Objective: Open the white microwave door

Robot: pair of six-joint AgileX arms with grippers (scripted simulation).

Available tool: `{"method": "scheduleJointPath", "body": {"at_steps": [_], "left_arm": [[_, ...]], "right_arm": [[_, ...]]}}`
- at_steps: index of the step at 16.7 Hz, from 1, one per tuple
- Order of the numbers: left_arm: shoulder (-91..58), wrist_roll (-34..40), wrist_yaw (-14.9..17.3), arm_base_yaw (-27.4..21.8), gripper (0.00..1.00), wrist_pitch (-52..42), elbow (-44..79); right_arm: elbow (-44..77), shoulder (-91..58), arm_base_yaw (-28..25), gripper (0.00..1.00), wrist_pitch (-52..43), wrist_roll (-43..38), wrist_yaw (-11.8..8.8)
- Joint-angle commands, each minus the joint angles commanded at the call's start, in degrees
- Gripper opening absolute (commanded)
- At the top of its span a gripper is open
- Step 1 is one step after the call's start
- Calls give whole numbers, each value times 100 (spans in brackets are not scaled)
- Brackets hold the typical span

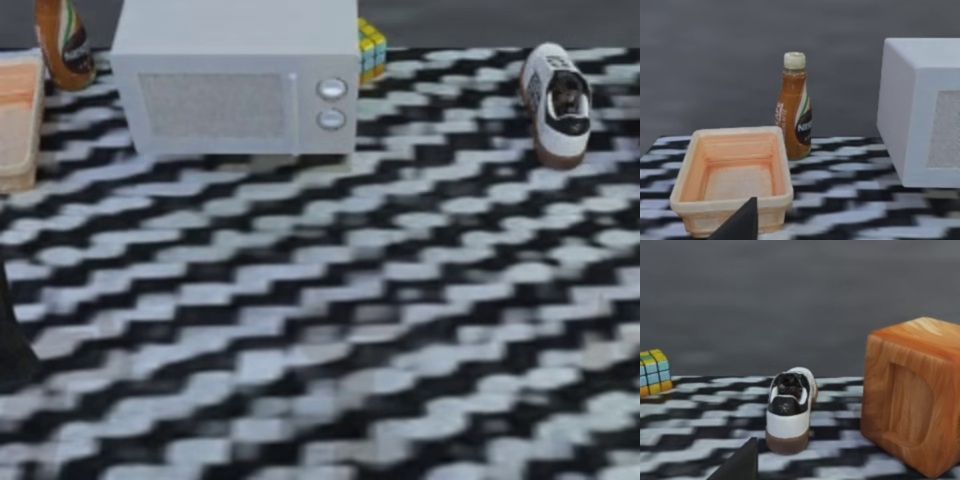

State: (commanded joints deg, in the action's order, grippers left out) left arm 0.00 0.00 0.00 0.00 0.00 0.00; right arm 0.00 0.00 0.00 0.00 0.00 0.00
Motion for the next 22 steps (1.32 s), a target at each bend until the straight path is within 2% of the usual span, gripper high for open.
{"method": "scheduleJointPath", "body": {"at_steps": [5,9,13,22], "left_arm": [[-338,112,-49,-113,100,-187,352],[-1585,469,-231,-486,100,-866,1633],[-3550,970,-511,-1035,100,-1922,3600],[-8820,2202,-1223,-2448,100,-4717,8887]], "right_arm": [[0,0,0,100,0,0,0],[0,0,0,100,0,0,0],[0,0,0,100,0,0,0],[0,0,0,100,0,0,0]]}}
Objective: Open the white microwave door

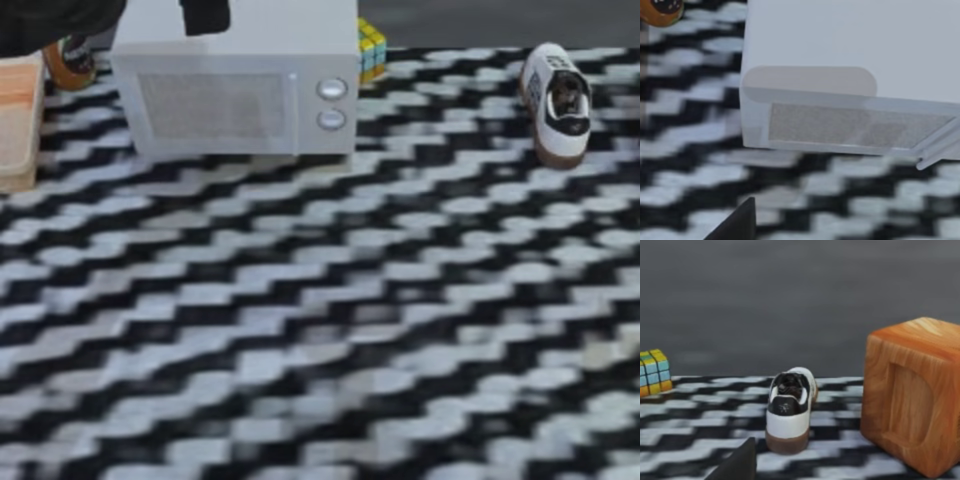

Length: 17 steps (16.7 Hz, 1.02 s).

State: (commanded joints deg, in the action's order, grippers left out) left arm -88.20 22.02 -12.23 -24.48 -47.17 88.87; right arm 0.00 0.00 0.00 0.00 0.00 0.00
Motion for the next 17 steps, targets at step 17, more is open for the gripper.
{"method": "scheduleJointPath", "body": {"at_steps": [17], "left_arm": [[-3592,803,-408,-885,100,-1670,3497]], "right_arm": [[0,0,0,100,0,0,0]]}}
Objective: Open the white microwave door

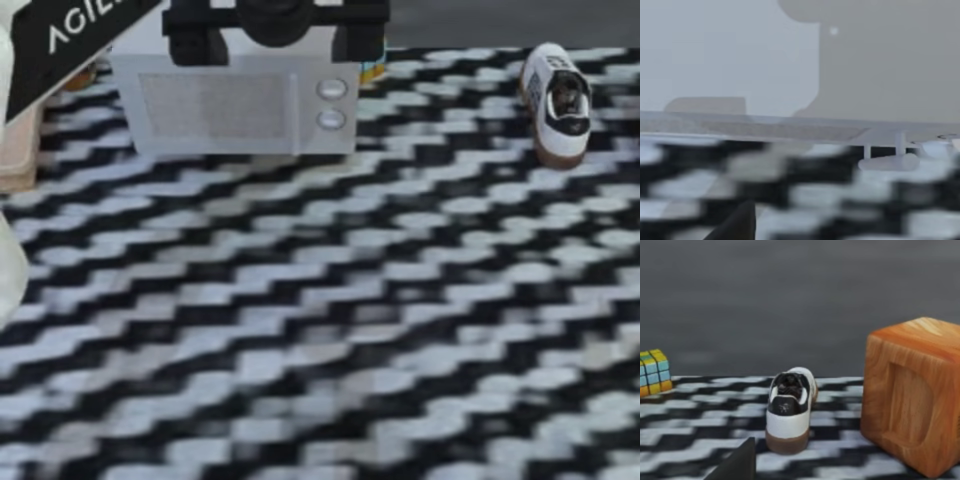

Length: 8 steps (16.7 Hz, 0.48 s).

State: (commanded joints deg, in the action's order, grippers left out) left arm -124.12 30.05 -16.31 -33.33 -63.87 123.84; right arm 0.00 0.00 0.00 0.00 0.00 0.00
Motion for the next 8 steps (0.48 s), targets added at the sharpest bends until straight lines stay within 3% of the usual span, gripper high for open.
{"method": "scheduleJointPath", "body": {"at_steps": [8], "left_arm": [[-638,-227,113,234,100,1113,-397]], "right_arm": [[0,0,0,100,0,0,0]]}}
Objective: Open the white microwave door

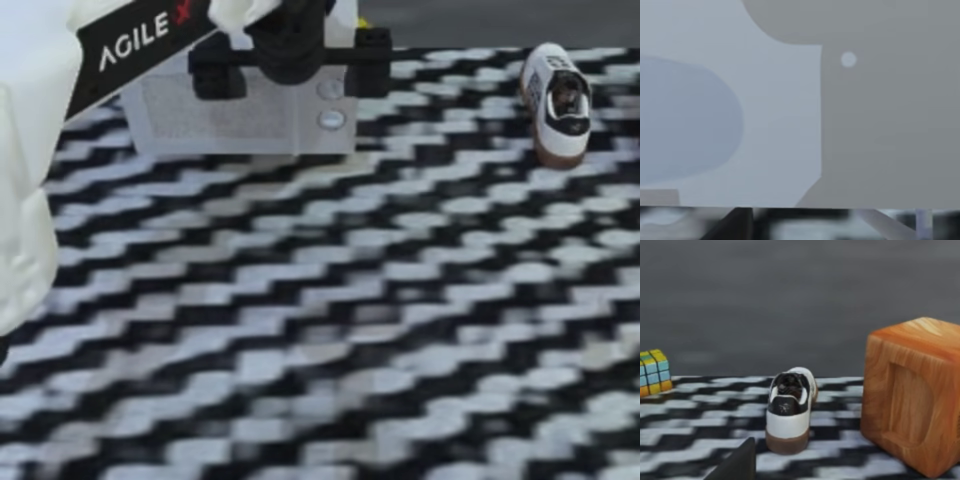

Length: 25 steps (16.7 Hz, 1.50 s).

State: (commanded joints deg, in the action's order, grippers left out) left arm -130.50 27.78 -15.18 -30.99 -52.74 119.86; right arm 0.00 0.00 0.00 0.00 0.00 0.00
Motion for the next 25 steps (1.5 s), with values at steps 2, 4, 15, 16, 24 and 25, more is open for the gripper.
{"method": "scheduleJointPath", "body": {"at_steps": [2,4,15,16,24,25], "left_arm": [[0,0,0,0,100,0,0],[0,0,0,0,85,0,0],[0,0,0,0,2,0,0],[0,0,0,0,0,0,0],[4,52,133,-186,0,12,-173],[22,54,129,-186,0,23,-187]], "right_arm": [[0,0,0,100,0,0,0],[0,0,0,100,0,0,0],[0,0,0,100,0,0,0],[0,0,0,100,0,0,0],[0,0,0,100,0,0,0],[0,0,0,100,0,0,0]]}}
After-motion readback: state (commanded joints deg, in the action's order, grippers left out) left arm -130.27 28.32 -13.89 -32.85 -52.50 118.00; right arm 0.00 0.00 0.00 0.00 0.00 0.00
